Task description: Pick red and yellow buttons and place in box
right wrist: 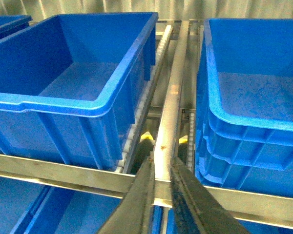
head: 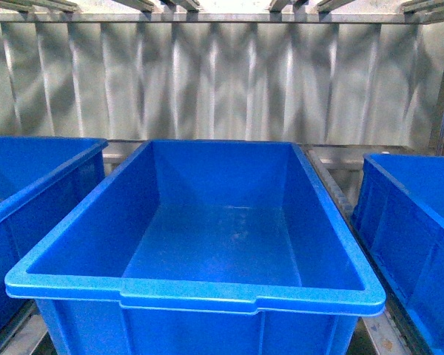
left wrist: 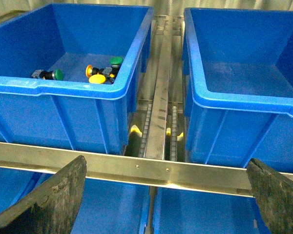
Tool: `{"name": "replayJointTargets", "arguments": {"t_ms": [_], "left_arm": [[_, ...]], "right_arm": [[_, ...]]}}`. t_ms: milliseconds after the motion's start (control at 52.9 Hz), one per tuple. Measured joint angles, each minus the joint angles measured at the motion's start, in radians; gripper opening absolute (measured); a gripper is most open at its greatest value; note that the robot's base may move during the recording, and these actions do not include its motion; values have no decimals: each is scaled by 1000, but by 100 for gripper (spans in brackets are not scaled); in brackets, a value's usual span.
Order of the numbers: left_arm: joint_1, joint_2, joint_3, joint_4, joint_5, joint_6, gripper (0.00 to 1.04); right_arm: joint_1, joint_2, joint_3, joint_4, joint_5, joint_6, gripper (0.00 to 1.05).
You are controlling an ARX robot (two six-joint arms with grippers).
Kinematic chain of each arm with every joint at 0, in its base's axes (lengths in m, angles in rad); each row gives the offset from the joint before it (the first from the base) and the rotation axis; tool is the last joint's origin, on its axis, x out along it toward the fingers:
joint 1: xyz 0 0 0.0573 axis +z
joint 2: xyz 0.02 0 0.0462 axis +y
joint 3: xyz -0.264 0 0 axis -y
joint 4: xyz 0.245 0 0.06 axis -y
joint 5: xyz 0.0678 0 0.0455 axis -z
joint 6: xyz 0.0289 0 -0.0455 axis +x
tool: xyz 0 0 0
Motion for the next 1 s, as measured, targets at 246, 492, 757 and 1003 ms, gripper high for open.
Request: {"name": "replayJointTargets", "arguments": {"t_ms": [246,492,757,1003], "left_arm": [[0,0,0,0,0,0,97],[0,0,0,0,3,0,97],[0,0,0,0,1,0,97],[0,0,0,0,0,0,97]], "right_arm": [[0,0,0,0,0,0,61],[1,0,0,0,3,0,99],[2,0,0,-1,3,0,98],[2,0,0,-2,2,0,98]]}}
